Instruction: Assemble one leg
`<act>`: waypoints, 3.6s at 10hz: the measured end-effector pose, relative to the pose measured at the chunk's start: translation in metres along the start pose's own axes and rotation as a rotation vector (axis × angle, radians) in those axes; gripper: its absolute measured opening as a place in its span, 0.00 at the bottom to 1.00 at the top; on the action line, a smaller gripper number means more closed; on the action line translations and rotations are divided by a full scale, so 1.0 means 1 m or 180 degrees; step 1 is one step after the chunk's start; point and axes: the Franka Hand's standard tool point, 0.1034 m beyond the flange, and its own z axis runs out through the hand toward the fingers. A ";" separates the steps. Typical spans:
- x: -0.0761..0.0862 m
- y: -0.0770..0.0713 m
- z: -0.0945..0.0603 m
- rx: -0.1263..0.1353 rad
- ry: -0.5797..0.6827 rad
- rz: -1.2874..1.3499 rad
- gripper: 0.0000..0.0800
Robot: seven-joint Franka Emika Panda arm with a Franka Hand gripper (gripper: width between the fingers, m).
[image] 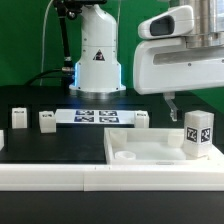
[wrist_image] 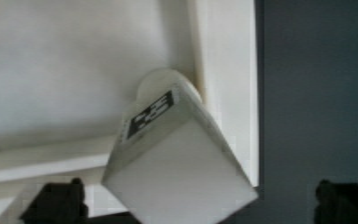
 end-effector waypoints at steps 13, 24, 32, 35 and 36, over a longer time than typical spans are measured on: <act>-0.006 0.005 0.009 -0.0031 0.0093 -0.0843 0.36; -0.004 0.007 0.011 0.0018 0.0239 0.3088 0.36; -0.004 0.008 0.011 0.0067 0.0176 0.2999 0.68; -0.003 0.009 0.013 0.0017 0.0132 0.1927 0.80; -0.001 0.008 0.012 0.0011 0.0101 0.1611 0.81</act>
Offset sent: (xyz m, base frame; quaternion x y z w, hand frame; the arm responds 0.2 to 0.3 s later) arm -0.0052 0.0021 0.0000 0.0009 0.0133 -0.1162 0.9931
